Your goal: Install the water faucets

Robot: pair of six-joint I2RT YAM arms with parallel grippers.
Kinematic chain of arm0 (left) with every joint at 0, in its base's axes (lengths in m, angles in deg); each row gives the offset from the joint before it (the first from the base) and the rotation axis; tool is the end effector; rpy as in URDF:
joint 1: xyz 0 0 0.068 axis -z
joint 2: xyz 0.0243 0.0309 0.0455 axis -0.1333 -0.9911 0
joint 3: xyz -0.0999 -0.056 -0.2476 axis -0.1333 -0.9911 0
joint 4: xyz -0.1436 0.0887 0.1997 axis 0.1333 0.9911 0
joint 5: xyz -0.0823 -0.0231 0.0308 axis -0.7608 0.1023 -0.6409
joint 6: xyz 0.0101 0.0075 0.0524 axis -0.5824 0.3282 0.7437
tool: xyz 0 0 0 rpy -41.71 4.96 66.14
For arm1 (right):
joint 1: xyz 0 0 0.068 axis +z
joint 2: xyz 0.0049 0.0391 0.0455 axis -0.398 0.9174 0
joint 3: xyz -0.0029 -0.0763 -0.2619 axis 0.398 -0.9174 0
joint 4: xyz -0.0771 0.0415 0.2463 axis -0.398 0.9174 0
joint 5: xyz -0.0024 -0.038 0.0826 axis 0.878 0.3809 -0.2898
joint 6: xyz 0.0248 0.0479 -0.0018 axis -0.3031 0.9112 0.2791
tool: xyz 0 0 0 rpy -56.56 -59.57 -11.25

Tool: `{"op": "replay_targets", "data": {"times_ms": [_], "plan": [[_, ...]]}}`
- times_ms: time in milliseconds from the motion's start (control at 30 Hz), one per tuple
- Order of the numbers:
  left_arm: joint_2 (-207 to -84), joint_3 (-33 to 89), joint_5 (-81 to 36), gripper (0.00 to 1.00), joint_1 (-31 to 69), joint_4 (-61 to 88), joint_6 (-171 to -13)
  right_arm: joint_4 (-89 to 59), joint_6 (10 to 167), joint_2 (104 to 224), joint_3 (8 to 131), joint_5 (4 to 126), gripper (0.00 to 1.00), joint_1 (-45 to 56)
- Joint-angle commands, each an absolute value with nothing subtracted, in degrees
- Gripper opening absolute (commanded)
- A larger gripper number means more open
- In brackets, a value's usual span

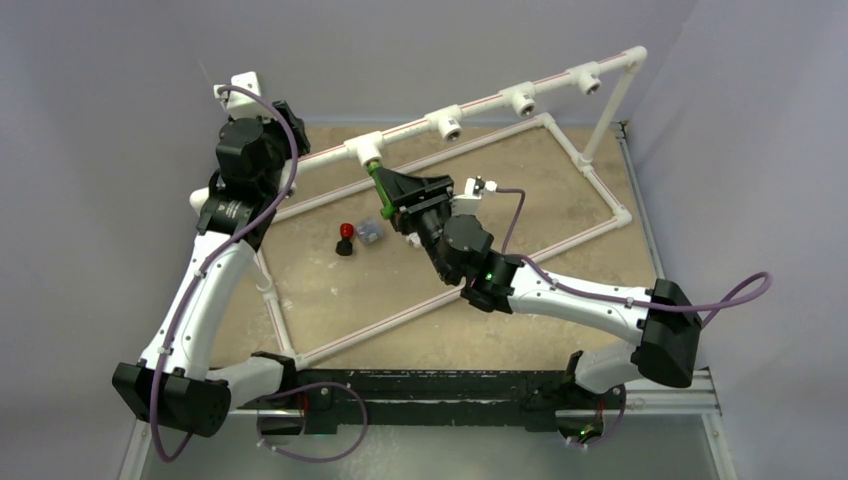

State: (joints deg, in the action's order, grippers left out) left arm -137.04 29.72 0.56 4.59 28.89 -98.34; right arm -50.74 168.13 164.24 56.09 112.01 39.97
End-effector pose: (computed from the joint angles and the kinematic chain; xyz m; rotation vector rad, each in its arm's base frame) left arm 0.2583 -0.0468 0.4328 -0.2705 1.6588 -0.1716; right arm 0.1675 0.2847 0.3769 0.9543 1.2815 1.7148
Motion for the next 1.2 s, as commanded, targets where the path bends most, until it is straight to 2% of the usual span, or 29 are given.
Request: {"op": "replay_targets", "data": {"times_ms": [0,367,700,1167], "plan": [[-137.1,26.7,-3.1,0.47,6.0,40.6,-98.8,-54.5,166.4,163.6,56.7,113.6,0.56,39.8],[-137.0,26.7,-2.9,0.47,6.0,40.9,-98.8,-53.5,165.4,162.7,55.7,112.4,0.64,40.0],[-137.3,26.8,-2.8,0.47,6.0,40.7,-98.8,-55.1,160.1,159.0,51.7,110.7,0.82,39.9],[-137.6,27.2,-2.3,0.47,6.0,40.8,-98.4,-57.5,155.6,151.8,43.6,103.4,0.91,39.9]]}}
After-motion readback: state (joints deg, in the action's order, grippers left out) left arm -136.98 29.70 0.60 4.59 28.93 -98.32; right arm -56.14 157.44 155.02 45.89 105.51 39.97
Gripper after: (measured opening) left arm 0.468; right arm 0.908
